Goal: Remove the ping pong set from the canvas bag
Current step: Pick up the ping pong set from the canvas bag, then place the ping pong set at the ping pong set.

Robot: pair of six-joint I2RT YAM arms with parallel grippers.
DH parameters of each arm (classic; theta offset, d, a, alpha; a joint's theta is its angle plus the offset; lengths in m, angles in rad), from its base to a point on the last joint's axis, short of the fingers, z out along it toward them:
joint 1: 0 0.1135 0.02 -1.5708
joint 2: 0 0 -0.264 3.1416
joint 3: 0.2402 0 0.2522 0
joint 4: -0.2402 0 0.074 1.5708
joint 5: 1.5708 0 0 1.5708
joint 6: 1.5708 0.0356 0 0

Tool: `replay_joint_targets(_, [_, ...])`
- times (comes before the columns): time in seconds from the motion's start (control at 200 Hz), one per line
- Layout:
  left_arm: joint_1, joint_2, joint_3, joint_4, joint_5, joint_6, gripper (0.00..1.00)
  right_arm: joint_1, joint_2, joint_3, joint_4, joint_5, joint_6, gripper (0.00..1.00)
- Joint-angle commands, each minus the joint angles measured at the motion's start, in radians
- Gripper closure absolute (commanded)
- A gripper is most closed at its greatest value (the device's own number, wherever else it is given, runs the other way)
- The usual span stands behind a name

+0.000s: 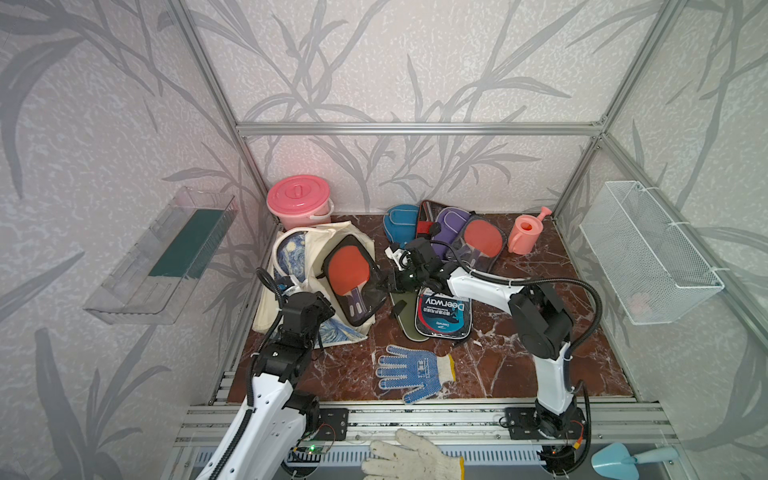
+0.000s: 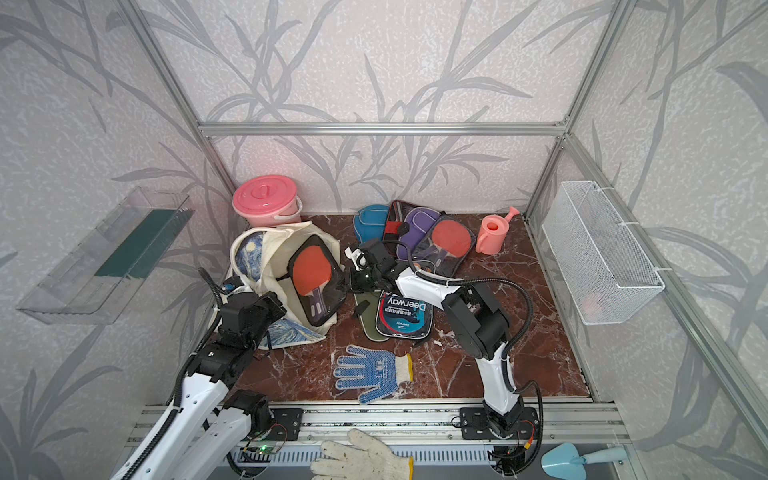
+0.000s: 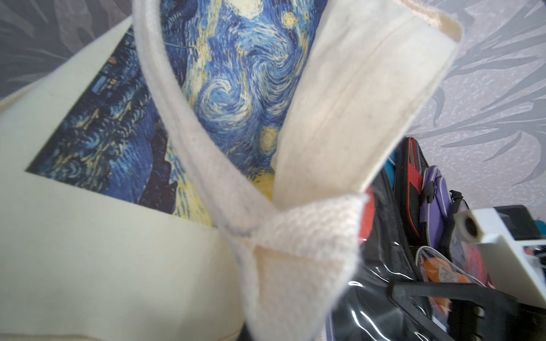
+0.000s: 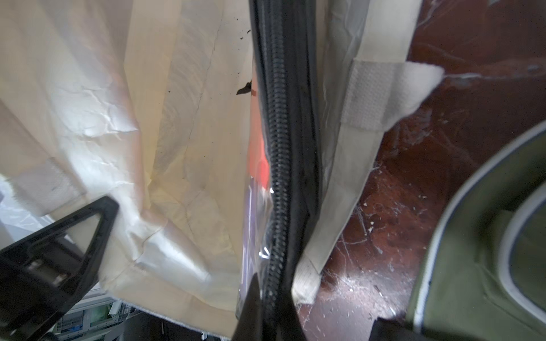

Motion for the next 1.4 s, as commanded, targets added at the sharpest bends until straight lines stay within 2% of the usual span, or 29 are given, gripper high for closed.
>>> replay_joint_targets(0.0, [0.005, 0.012, 0.036, -0.006, -0.094, -0.004, 1.00, -0.016, -0.123, -0.009, 0.058, 0.005, -0.037, 1.00])
replay_joint_targets(0.38, [0.005, 0.053, 0.060, -0.027, -0.165, -0.025, 1.00, -0.054, -0.330, -0.080, -0.002, 0.033, -0.052, 1.00])
replay_joint_targets(0.72, [0.006, 0.073, 0.060, -0.005, -0.148, -0.024, 1.00, -0.119, -0.536, -0.164, -0.075, 0.063, -0.060, 1.00])
replay_joint_targets(1.4, [0.005, 0.151, 0.103, 0.006, -0.068, -0.030, 1.00, -0.388, -1.073, -0.515, -0.294, 0.125, -0.059, 1.00])
